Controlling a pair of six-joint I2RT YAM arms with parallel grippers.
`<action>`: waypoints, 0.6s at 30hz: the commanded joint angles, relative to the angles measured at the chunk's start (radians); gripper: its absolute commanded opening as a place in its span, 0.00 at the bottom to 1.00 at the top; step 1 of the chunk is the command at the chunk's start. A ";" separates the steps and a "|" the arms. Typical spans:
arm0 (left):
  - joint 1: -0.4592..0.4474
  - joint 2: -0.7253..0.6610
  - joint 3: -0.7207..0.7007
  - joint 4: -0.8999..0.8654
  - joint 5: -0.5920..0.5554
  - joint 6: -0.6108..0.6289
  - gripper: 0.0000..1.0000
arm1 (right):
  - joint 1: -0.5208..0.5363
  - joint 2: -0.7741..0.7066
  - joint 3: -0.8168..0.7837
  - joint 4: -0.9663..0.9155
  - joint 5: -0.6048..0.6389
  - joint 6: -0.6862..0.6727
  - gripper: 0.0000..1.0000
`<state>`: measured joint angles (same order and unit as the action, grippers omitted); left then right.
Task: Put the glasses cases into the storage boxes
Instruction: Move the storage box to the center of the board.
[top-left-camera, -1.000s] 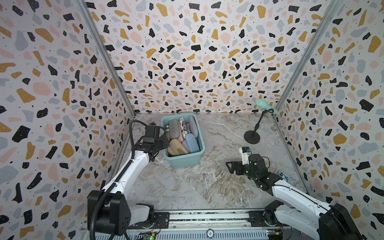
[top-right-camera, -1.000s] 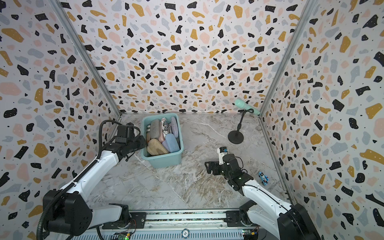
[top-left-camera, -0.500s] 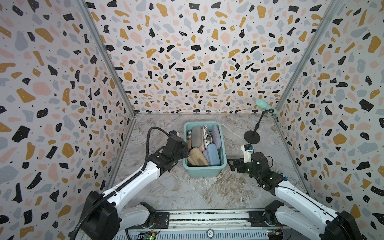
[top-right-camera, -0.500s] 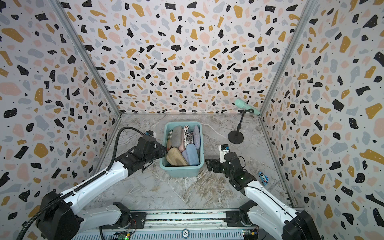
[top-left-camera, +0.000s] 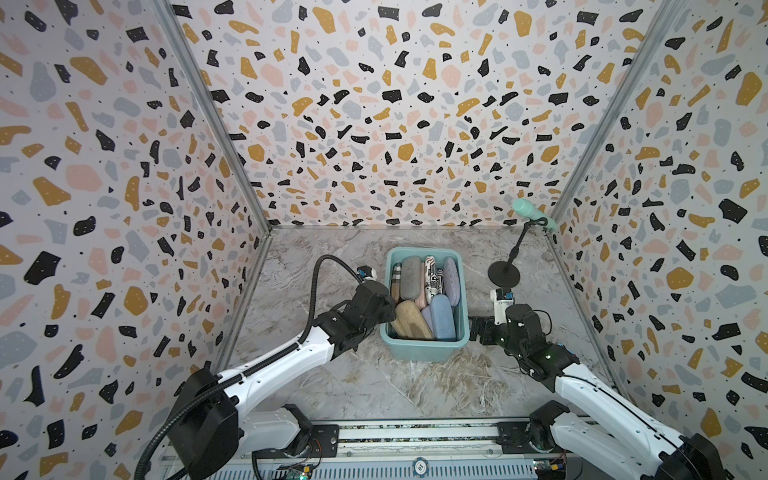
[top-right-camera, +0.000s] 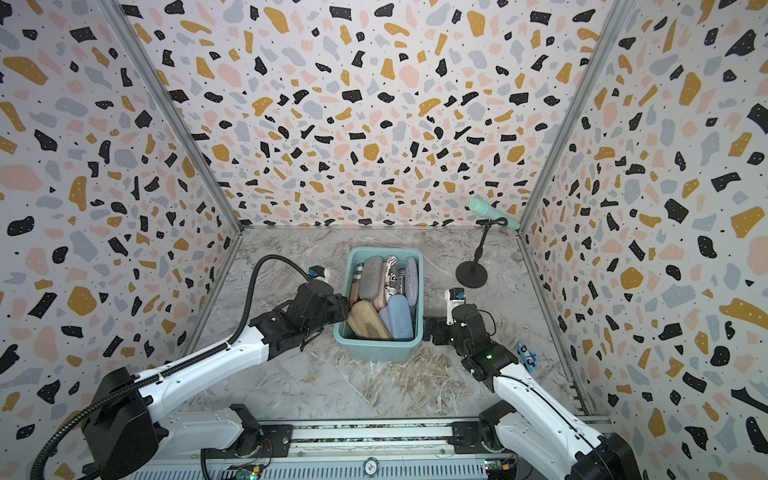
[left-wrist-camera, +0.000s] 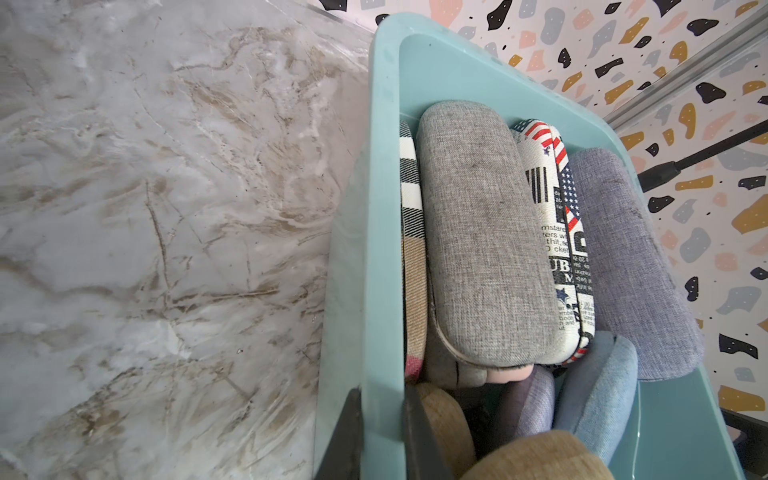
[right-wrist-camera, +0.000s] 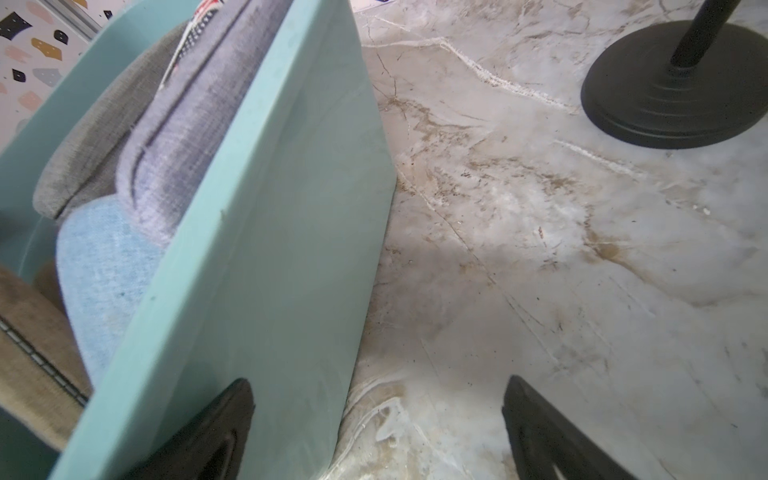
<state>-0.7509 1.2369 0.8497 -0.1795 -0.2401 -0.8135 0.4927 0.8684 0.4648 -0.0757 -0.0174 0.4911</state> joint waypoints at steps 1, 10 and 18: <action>-0.027 -0.100 -0.005 0.160 -0.055 -0.037 0.00 | 0.004 0.002 0.050 -0.002 -0.025 -0.013 0.95; -0.021 -0.140 -0.008 0.122 -0.098 0.018 0.00 | 0.004 0.027 0.056 0.020 -0.047 -0.005 0.95; -0.022 -0.132 -0.014 0.117 -0.073 0.058 0.26 | -0.001 -0.008 0.046 0.012 -0.017 -0.019 0.96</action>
<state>-0.7696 1.1542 0.7979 -0.2161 -0.2806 -0.8082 0.4931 0.8925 0.4892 -0.0669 -0.0528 0.4877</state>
